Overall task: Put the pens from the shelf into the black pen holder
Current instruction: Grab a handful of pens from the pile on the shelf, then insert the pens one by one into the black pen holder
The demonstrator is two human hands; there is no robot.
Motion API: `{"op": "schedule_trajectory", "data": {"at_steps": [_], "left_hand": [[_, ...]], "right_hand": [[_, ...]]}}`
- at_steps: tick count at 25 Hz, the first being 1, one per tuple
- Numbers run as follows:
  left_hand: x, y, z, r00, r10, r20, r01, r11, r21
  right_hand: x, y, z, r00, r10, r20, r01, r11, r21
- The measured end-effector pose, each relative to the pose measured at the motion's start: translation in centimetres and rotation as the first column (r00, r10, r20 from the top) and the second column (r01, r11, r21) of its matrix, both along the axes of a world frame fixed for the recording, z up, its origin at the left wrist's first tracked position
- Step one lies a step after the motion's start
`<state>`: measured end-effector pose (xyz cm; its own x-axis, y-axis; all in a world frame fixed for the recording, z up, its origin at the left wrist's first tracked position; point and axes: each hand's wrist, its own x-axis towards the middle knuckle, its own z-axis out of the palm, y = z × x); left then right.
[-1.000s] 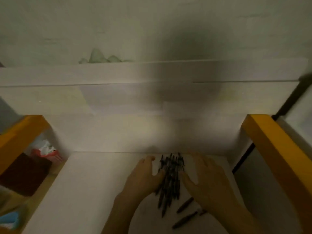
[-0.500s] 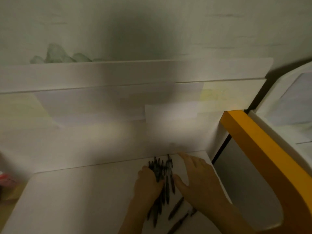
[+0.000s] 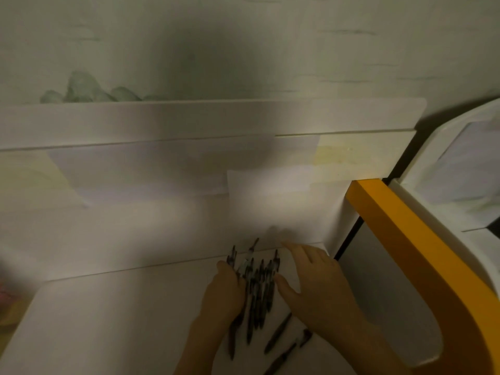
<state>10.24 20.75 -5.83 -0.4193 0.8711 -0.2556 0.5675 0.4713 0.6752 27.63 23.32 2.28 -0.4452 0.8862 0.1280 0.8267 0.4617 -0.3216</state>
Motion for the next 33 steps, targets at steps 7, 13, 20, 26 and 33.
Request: {"op": "schedule_trajectory", "data": {"at_steps": [7, 13, 20, 26, 33], "left_hand": [[-0.2, -2.1, 6.1, 0.995, -0.050, 0.087, 0.025, 0.962, 0.273], [2.5, -3.9, 12.3, 0.984, -0.143, 0.107, 0.078, 0.885, 0.459], [14.5, -4.4, 18.5, 0.951, -0.306, 0.054, 0.229, 0.807, 0.545], [32.8, -3.2, 21.6, 0.866, -0.500, -0.011, 0.393, 0.667, 0.634], [50.3, -0.8, 20.5, 0.796, -0.604, -0.035, 0.541, 0.684, 0.490]], "right_hand": [[0.7, -1.6, 3.8, 0.999, 0.002, -0.035, 0.002, 0.996, 0.086], [4.1, -4.7, 8.5, 0.998, -0.035, -0.057, 0.048, 0.971, 0.236], [17.2, -7.0, 11.6, 0.961, -0.175, -0.215, 0.241, 0.909, 0.339], [34.5, -7.9, 12.3, 0.924, -0.313, -0.218, 0.373, 0.865, 0.337], [50.4, -8.1, 11.8, 0.863, -0.434, -0.258, 0.494, 0.830, 0.258]]}}
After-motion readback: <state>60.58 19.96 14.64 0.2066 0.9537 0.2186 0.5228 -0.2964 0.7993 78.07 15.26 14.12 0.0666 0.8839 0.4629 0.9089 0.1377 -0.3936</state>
